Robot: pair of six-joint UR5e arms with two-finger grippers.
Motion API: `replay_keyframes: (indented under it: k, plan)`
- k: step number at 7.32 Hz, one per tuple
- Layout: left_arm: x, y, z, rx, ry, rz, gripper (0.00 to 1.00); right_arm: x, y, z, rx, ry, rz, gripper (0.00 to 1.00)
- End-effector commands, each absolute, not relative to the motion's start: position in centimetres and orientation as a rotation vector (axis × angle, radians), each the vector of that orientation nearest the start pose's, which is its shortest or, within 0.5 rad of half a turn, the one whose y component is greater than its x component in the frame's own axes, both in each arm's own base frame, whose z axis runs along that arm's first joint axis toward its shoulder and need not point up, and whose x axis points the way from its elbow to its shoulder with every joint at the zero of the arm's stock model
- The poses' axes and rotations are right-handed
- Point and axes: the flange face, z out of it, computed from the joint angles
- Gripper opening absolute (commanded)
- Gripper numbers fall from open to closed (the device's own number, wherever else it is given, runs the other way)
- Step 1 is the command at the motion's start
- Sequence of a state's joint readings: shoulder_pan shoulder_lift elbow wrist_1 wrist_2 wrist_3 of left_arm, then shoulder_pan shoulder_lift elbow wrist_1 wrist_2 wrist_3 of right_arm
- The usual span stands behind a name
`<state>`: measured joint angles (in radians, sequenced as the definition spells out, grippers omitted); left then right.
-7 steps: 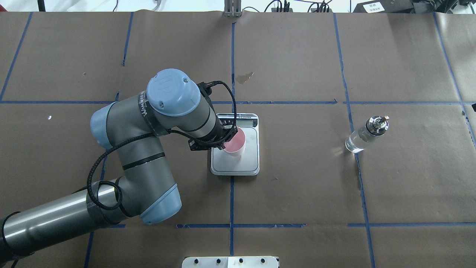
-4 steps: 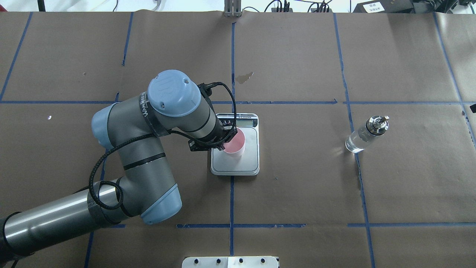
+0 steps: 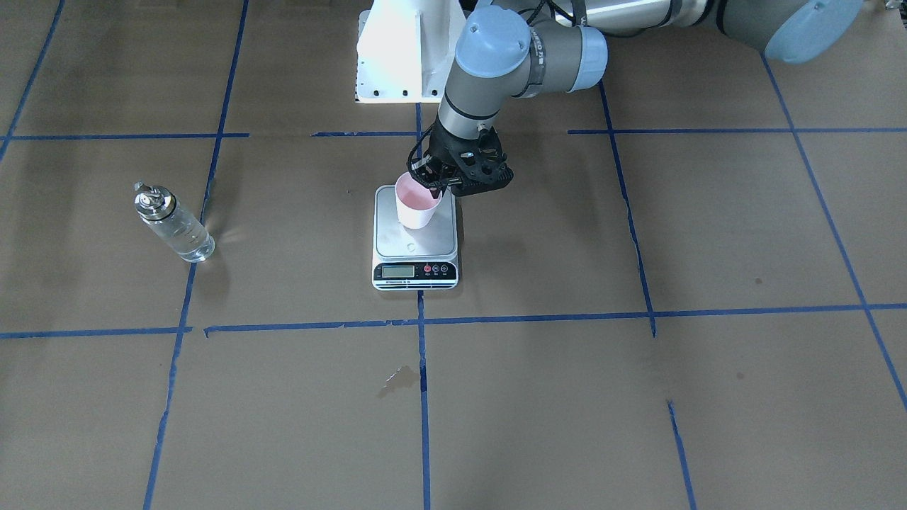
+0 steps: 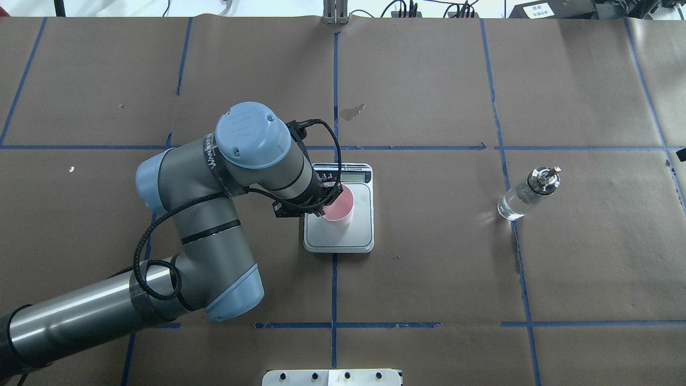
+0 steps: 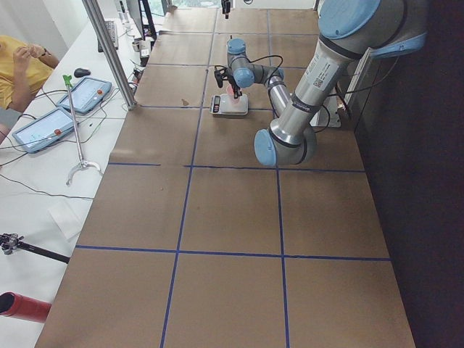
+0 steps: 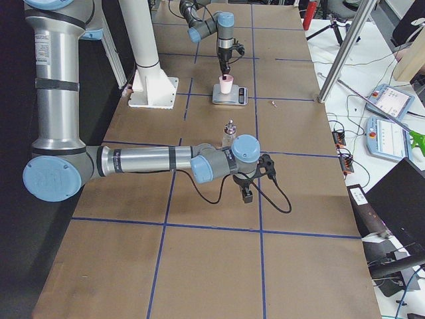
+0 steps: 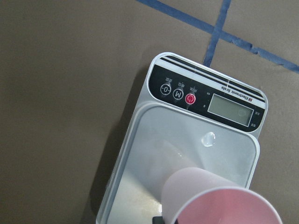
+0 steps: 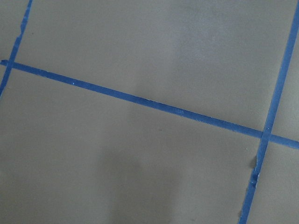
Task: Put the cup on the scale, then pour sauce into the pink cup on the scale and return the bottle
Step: 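Carry the pink cup with the left gripper onto the scale and release, then withdraw the left gripper from the cup while the right gripper approaches the glass bottle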
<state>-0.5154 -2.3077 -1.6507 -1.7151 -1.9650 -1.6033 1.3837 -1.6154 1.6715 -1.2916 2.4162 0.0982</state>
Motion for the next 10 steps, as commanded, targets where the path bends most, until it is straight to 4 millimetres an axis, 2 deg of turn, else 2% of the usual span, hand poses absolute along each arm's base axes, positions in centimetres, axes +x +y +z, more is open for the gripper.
replay_keyframes:
  k: [1,2,3,4,5,6,7,8,9,10]
  plan:
    - [55.5,-42.4,16.7,-0.123,1.021,-0.307,0.26,-3.3,-49.1,59.4,0.193,-0.876,-0.225,1.0]
    - [55.4,-42.3,16.1,-0.119,1.031,-0.303,0.39,-3.3,-49.1,59.4,0.192,-0.878,-0.224,1.0]
    - [54.8,-42.1,15.2,-0.113,1.05,-0.298,0.45,-3.4,-49.1,59.2,0.192,-0.88,-0.22,1.0]
    - [53.1,-41.4,13.3,-0.09,1.098,-0.289,0.54,-4.7,-49.2,57.3,0.193,-0.892,-0.211,1.0]
    - [50.3,-42.2,12.0,-0.061,1.133,-0.303,0.56,-6.9,-49.2,53.7,0.204,-0.91,-0.202,1.0]
    - [48.0,-43.6,11.3,-0.035,1.154,-0.329,0.61,-7.3,-48.7,50.1,0.218,-0.934,-0.149,1.0]
    - [47.2,-44.1,11.2,-0.025,1.159,-0.337,0.62,-7.6,-47.0,47.2,0.228,-0.961,-0.131,1.0]
    - [47.3,-44.2,13.3,-0.032,1.135,-0.346,0.62,-9.8,-44.6,44.0,0.223,-0.984,-0.134,1.0]
    - [46.8,-44.0,13.3,-0.022,1.14,-0.333,0.62,-11.7,-42.8,41.3,0.264,-1.014,-0.13,1.0]
    - [46.3,-44.4,13.7,-0.014,1.135,-0.336,0.62,-12.8,-40.1,40.6,0.284,-1.053,-0.084,1.0]
